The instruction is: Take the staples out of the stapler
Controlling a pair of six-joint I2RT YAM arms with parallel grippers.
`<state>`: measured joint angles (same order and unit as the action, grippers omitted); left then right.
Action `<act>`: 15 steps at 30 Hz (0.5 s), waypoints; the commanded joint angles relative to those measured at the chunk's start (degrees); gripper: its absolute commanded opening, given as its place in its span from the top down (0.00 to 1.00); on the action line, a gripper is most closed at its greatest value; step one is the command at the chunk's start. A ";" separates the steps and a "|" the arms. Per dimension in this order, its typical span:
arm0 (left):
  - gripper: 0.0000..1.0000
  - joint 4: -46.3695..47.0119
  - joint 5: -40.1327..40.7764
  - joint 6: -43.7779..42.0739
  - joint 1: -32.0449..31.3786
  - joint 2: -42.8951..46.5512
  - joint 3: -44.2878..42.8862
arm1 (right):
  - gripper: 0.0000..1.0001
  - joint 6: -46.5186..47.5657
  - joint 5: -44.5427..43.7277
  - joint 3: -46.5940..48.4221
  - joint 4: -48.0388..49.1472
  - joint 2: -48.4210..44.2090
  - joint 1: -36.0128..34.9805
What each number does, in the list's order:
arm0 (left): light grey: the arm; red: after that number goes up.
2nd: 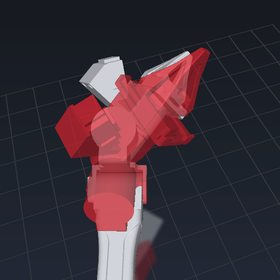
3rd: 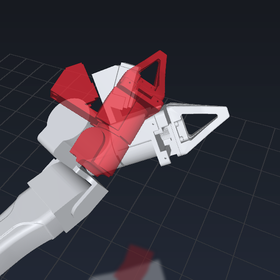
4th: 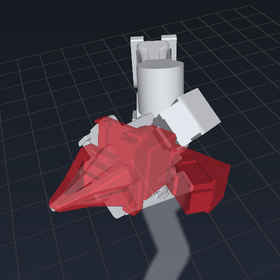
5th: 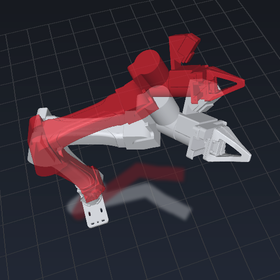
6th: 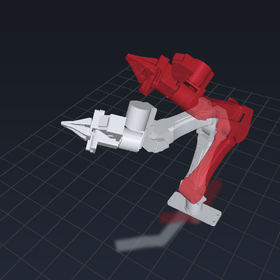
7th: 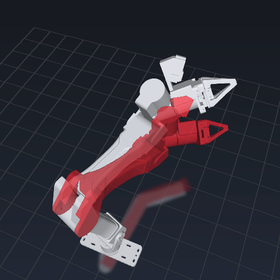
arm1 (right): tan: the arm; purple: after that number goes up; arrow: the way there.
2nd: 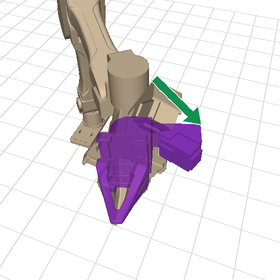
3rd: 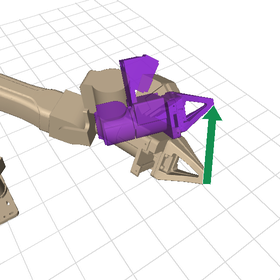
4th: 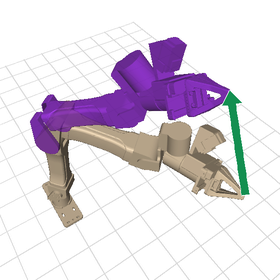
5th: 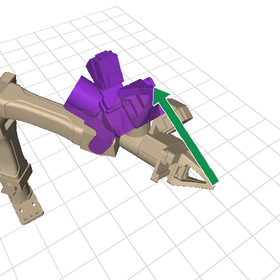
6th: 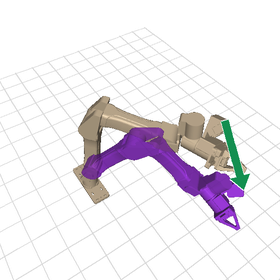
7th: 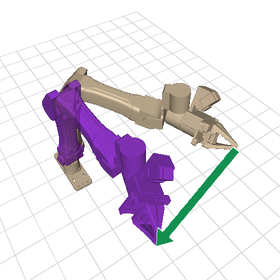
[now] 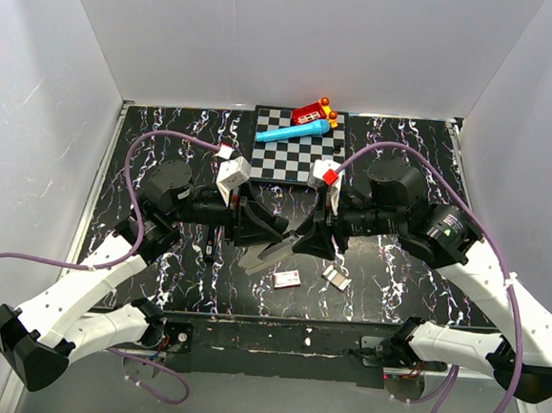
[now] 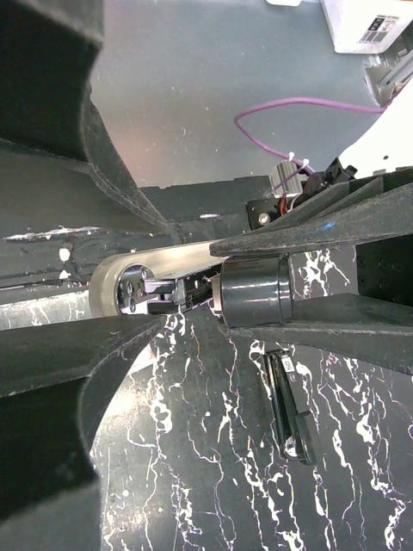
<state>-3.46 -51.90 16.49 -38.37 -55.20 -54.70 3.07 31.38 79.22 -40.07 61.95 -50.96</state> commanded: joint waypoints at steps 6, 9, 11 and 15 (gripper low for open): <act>1.00 0.56 0.57 -1.46 -0.04 0.62 -0.50 | 0.48 1.59 -5.70 6.20 -1.05 0.01 0.25; 1.00 -0.14 1.89 -1.72 0.05 0.62 -0.59 | 0.49 1.41 -9.04 7.44 -0.97 0.01 0.25; 1.00 -0.67 2.85 -1.90 -0.04 0.62 -0.67 | 0.51 0.19 -10.89 7.62 -0.10 0.01 0.16; 1.00 -1.19 6.36 -1.46 0.05 0.53 -1.29 | 0.94 -3.93 -13.96 6.39 3.42 0.71 0.16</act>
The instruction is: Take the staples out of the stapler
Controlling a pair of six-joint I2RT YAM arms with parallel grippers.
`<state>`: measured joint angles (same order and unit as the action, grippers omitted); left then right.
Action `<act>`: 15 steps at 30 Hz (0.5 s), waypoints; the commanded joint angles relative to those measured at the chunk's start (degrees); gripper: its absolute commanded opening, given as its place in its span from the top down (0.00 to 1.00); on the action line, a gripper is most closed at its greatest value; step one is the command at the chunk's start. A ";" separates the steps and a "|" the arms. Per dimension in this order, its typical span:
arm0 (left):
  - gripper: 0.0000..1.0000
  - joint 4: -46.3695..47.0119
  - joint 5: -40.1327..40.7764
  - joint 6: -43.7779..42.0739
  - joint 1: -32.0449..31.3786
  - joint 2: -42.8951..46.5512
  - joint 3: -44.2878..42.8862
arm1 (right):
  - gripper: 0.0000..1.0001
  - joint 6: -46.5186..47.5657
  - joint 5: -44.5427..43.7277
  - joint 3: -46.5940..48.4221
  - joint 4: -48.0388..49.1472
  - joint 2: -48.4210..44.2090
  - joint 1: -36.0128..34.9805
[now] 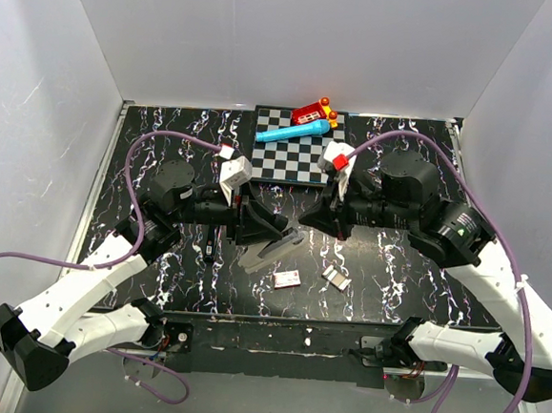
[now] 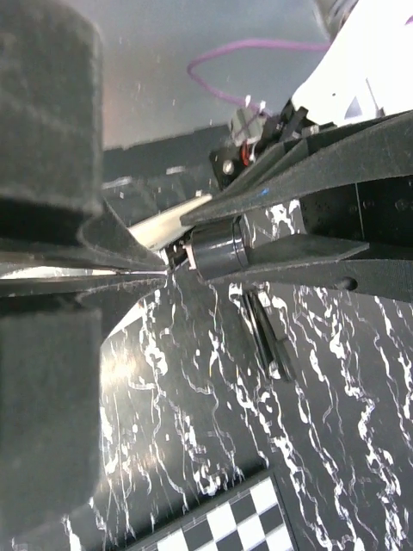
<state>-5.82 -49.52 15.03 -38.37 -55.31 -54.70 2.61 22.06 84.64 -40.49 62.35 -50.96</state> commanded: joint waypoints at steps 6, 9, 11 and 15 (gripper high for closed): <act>1.00 1.43 10.40 0.53 -0.04 0.90 -0.94 | 0.99 -10.07 -12.30 -0.79 7.08 4.44 0.25; 1.00 1.61 13.73 0.79 0.05 1.08 -0.85 | 0.99 -12.98 -13.97 -1.50 9.28 5.32 0.25; 1.00 1.87 15.23 0.88 0.05 1.43 -0.67 | 0.99 -14.30 -15.12 -1.41 9.64 6.20 0.16; 1.00 2.13 16.29 0.79 0.05 0.82 -0.76 | 0.99 -16.49 -14.77 -1.06 10.96 7.61 0.25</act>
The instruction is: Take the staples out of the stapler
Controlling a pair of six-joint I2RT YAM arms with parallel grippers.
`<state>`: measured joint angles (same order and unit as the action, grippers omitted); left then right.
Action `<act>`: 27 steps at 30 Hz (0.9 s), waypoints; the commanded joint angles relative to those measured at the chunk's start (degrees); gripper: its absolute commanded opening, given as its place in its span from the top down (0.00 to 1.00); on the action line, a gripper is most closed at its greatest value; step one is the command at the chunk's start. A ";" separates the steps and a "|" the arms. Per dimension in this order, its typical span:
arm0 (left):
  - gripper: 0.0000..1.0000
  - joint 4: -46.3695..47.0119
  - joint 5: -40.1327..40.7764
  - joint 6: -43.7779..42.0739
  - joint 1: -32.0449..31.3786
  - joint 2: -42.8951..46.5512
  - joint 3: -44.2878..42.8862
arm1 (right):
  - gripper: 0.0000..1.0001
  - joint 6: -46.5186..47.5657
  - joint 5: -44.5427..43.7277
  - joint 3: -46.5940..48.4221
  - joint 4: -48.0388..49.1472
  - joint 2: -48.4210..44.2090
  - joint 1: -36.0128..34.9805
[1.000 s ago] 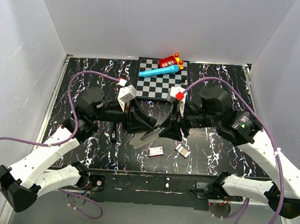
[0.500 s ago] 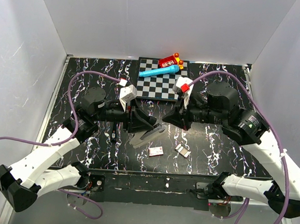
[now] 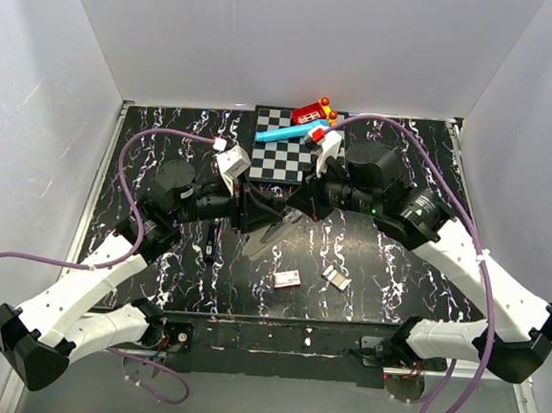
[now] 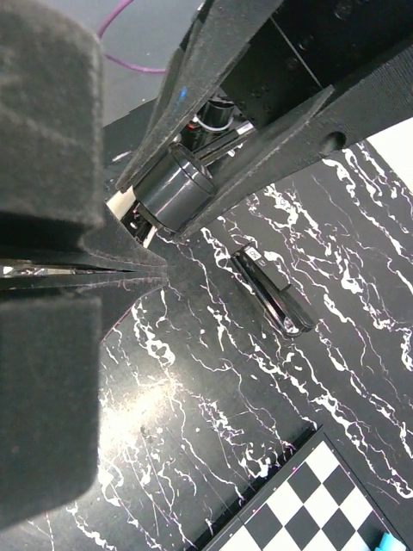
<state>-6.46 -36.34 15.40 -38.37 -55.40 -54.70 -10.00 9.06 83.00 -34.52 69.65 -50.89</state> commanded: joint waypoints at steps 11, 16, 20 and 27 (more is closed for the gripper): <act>1.00 3.65 7.24 -0.10 0.05 -0.24 0.12 | 0.99 -6.70 -3.43 0.85 5.61 2.69 0.18; 1.00 4.00 9.70 -0.19 -0.04 0.29 0.82 | 0.99 -7.75 -3.35 1.90 4.99 3.56 0.18; 1.00 4.61 12.43 -0.37 -0.04 1.25 1.35 | 0.99 -8.72 -3.17 2.34 4.47 4.27 0.18; 1.00 6.11 14.45 0.33 -0.04 2.22 2.05 | 0.99 -11.35 -2.64 1.73 4.64 5.94 0.18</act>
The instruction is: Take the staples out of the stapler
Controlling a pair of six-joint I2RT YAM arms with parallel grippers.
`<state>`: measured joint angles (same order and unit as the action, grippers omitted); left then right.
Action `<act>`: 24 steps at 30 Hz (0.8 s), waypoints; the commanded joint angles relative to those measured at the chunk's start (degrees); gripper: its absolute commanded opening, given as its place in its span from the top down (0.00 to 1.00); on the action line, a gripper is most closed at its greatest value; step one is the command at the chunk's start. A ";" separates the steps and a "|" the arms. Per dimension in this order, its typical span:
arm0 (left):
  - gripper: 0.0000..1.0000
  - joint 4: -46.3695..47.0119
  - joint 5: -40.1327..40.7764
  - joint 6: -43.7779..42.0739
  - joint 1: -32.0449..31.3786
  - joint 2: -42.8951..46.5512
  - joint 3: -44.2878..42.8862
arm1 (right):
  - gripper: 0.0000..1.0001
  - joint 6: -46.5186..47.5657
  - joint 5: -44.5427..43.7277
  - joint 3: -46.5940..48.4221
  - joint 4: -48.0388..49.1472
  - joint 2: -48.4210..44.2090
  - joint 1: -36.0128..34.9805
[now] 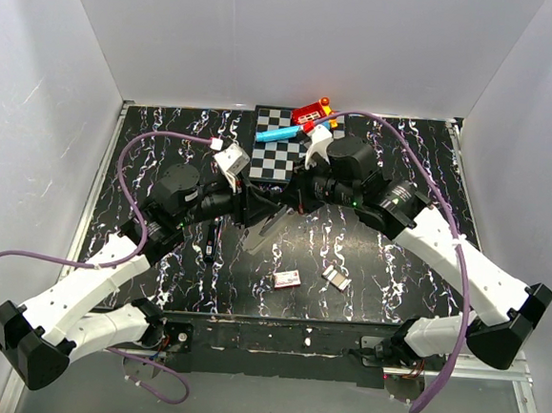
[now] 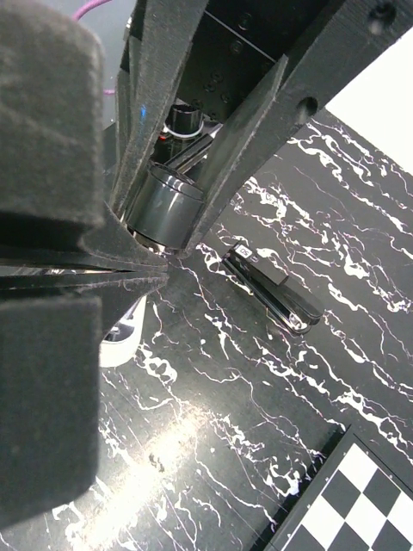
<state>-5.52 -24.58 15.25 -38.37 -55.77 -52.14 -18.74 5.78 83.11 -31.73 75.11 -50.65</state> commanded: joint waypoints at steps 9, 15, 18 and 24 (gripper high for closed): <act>1.00 9.03 4.36 1.89 -0.04 3.74 0.20 | 0.99 -4.64 -2.00 -3.65 5.18 0.04 -0.06; 1.00 10.35 7.08 2.42 -0.04 4.44 0.20 | 0.99 -4.99 -4.02 -8.13 8.87 -1.11 -0.15; 1.00 11.32 8.75 2.77 -0.04 4.53 0.20 | 0.99 -4.90 -5.34 -10.42 10.89 -1.37 -0.06; 1.00 13.25 12.35 3.39 0.05 4.79 0.55 | 0.99 -5.95 -7.45 -15.42 15.63 -1.46 -0.06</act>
<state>-1.52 -16.99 17.67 -38.44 -54.52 -50.98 -23.83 0.82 70.98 -19.44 74.72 -50.65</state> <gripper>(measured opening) 0.313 0.022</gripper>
